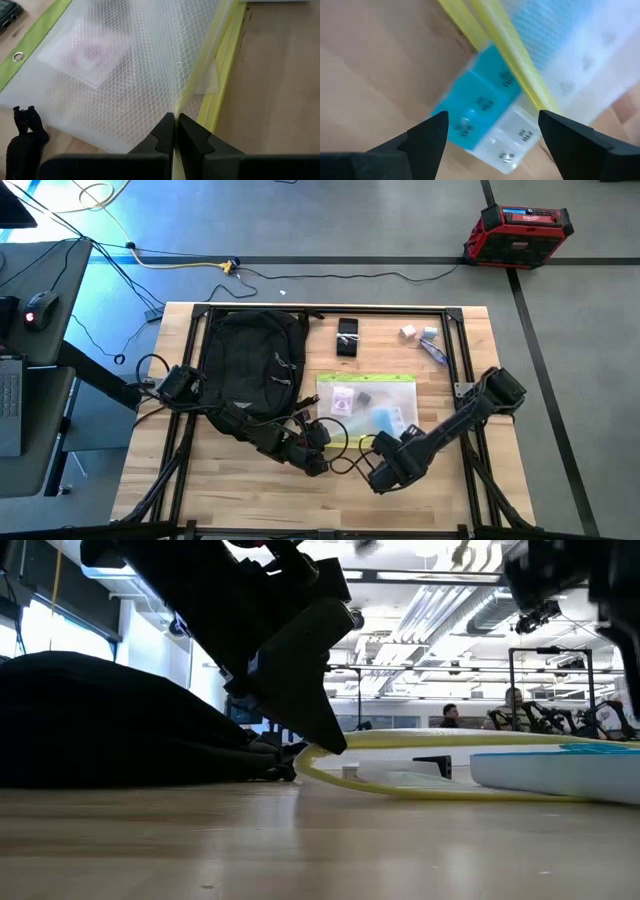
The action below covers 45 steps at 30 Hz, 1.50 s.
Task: Unpack backpack
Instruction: Remove the pill box from the transparent zip bag
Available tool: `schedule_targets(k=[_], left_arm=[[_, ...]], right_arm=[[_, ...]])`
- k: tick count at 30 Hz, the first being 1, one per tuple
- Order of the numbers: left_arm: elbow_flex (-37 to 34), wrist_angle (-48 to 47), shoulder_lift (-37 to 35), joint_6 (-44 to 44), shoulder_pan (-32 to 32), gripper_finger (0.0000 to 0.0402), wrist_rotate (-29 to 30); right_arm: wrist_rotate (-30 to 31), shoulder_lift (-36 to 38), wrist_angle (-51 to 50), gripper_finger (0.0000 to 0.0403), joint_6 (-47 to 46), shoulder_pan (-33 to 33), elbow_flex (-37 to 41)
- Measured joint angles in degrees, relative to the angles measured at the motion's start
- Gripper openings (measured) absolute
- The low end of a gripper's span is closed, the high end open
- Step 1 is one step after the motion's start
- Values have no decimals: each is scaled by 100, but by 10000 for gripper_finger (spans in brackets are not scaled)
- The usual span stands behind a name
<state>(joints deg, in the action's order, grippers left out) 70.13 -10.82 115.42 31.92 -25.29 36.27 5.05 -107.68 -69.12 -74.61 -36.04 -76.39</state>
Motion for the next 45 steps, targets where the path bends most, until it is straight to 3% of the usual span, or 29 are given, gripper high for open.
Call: schedule_targets(k=[8, 13, 17, 25, 29, 39, 45], left_arm=[[0, -9, -2, 0, -25, 0, -2], [4, -143, -1, -6, -25, 0, 17], [7, -738, 0, 163, 81, 0, 440], [18, -489, -1, -68, 628, 0, 383], [195, -879, -35, -116, 689, 5, 395], [621, -1969, -607, -365, 93, 50, 616], [580, -1607, -666, -497, -451, 54, -96]], right_arm=[[-836, 33, -41, 315, 259, 134, 324], [-802, 71, -48, 327, 350, 95, 341], [-705, 94, 252, 332, 140, 51, 423], [-537, 104, 2090, 332, 524, 153, 562], [-132, 124, 2246, 332, 758, 193, 516], [72, 142, 2186, 332, 897, 165, 349], [153, 397, 1845, 332, 979, 169, 341]])
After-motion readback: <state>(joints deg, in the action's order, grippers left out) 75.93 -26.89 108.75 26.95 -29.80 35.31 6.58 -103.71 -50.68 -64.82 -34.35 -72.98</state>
